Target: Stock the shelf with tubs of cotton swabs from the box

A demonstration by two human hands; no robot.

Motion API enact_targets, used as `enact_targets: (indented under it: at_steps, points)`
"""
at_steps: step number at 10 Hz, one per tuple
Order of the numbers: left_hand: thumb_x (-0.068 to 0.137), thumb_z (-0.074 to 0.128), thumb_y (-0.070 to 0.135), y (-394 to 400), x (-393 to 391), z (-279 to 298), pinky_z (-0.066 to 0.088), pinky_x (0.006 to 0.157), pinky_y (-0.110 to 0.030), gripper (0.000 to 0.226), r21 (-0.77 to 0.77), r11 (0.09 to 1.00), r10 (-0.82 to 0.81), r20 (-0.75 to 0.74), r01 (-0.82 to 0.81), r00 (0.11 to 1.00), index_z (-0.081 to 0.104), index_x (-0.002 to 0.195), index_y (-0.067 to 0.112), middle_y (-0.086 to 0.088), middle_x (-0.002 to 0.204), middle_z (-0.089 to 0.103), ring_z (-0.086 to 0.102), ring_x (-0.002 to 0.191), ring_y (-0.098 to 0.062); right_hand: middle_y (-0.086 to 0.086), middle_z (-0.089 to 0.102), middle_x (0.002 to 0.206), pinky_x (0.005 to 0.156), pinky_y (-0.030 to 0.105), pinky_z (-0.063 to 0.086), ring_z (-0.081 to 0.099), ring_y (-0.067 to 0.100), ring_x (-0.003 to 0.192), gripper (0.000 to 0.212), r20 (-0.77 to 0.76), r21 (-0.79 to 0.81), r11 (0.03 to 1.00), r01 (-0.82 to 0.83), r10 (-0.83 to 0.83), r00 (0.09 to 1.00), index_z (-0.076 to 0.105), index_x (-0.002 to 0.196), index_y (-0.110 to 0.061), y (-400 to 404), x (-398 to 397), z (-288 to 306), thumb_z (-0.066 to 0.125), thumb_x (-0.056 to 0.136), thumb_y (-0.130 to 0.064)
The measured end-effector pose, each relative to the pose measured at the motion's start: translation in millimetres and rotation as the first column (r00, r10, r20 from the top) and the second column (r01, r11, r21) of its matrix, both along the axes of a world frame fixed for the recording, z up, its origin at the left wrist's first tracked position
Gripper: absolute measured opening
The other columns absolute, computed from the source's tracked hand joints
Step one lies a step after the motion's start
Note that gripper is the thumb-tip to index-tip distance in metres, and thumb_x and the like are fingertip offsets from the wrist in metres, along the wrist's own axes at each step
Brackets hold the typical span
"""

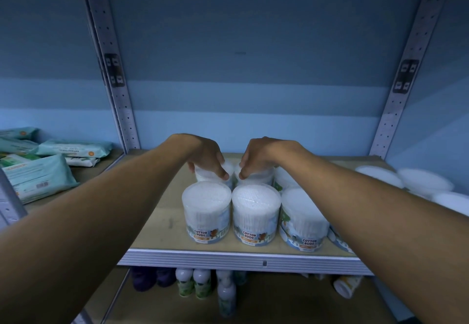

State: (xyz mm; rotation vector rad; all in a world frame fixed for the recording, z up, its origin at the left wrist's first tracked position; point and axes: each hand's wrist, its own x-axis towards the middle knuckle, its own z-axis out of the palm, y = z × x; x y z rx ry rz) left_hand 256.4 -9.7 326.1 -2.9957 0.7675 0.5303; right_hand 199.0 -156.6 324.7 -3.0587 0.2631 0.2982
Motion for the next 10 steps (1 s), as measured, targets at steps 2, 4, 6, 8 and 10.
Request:
enact_targets:
  at_steps: [2, 4, 6, 8, 10]
  points:
    - [0.081, 0.068, 0.06, 1.8, -5.4, -0.5, 0.054, 0.096, -0.035, 0.076, -0.006, 1.0, 0.017, -0.017, -0.017, 1.0, 0.046, 0.145, 0.027, 0.0, 0.146, 0.045, 0.061, 0.107, -0.029, -0.005, 0.061, 0.131, 0.082, 0.036, 0.056, 0.062, 0.023, 0.11, 0.063, 0.005, 0.002, 1.0, 0.01, -0.01, 1.0, 0.063, 0.131, -0.031, 4.2, -9.8, 1.9, 0.077, 0.073, -0.052]
    - [0.082, 0.066, 0.06, 3.5, -10.3, 0.3, 0.054, 0.096, -0.035, 0.073, -0.018, 1.0, 0.023, -0.021, -0.023, 1.0, 0.047, 0.144, 0.027, 0.001, 0.145, 0.045, 0.061, 0.108, -0.028, -0.01, 0.063, 0.125, 0.075, 0.031, 0.055, 0.063, 0.02, 0.108, 0.054, 0.008, 0.025, 1.0, 0.005, -0.005, 1.0, 0.066, 0.126, -0.036, 6.1, -16.9, 2.8, 0.073, 0.074, -0.05]
    - [0.082, 0.062, 0.064, 5.0, -10.3, -1.1, 0.054, 0.092, -0.032, 0.076, -0.012, 1.0, 0.0, -0.005, 0.0, 1.0, 0.044, 0.146, 0.027, 0.002, 0.147, 0.044, 0.059, 0.108, -0.025, -0.01, 0.062, 0.129, 0.076, 0.031, 0.053, 0.06, 0.021, 0.114, 0.054, 0.02, 0.056, 0.998, 0.007, -0.008, 1.0, 0.065, 0.127, -0.036, 4.1, -19.4, 2.6, 0.074, 0.076, -0.051]
    - [0.084, 0.051, 0.072, 21.6, -16.2, -4.9, 0.028, 0.115, -0.038, 0.078, -0.062, 0.995, -0.061, 0.227, 0.077, 0.972, 0.033, 0.15, 0.036, 0.006, 0.157, 0.031, 0.034, 0.142, -0.019, -0.01, 0.053, 0.142, 0.093, 0.027, 0.043, 0.052, 0.018, 0.129, 0.053, 0.175, 0.218, 0.976, -0.031, -0.008, 0.985, 0.058, 0.137, -0.037, -11.0, -32.5, -1.0, 0.068, 0.087, -0.051]
    - [0.086, 0.06, 0.053, 97.3, -121.9, -42.1, 0.038, 0.068, -0.01, 0.031, -0.594, 0.737, 0.017, 0.492, 0.322, 0.87, 0.062, 0.114, 0.04, 0.021, 0.096, 0.059, 0.054, 0.072, 0.005, -0.021, 0.074, 0.103, 0.096, 0.027, 0.052, 0.066, -0.005, 0.103, 0.025, 0.713, 0.484, 0.793, -0.371, -0.111, 0.693, 0.073, 0.111, -0.038, -20.4, -126.7, 1.2, 0.069, 0.091, -0.023]
